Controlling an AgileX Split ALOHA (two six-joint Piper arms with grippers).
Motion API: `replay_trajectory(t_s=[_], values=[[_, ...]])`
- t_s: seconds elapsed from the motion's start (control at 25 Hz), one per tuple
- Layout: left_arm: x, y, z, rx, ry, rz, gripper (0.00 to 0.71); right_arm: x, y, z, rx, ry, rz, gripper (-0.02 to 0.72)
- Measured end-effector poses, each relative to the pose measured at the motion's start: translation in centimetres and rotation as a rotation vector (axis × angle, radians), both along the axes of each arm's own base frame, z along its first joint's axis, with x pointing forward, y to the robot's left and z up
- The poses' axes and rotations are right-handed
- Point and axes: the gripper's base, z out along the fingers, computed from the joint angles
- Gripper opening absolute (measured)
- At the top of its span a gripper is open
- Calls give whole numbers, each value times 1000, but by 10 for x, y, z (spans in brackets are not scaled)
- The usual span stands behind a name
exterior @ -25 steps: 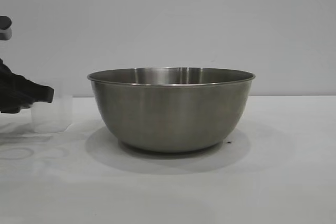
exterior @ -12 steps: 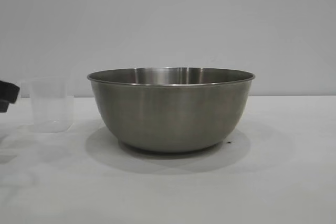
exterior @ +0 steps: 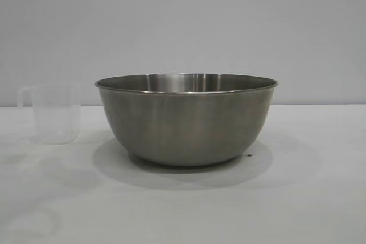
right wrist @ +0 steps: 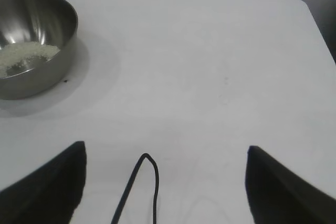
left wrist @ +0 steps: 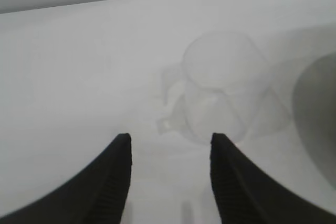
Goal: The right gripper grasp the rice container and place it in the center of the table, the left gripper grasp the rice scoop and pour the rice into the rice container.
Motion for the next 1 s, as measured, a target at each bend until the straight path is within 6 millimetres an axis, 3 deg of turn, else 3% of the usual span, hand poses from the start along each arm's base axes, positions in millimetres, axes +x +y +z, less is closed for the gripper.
replay_trajectory(t_s=[0.28, 0.56, 0.84, 1.0], values=[[-22, 2, 43, -88, -13, -22, 296, 0, 0, 0, 0, 0, 0, 566], [-40, 1, 86, -71, 122, -85, 296, 0, 0, 0, 0, 0, 0, 566], [-78, 8, 145, -47, 188, -145, 296, 0, 0, 0, 0, 0, 0, 566], [-111, 17, 179, -54, 134, -169, 458, 0, 0, 0, 0, 0, 0, 566]])
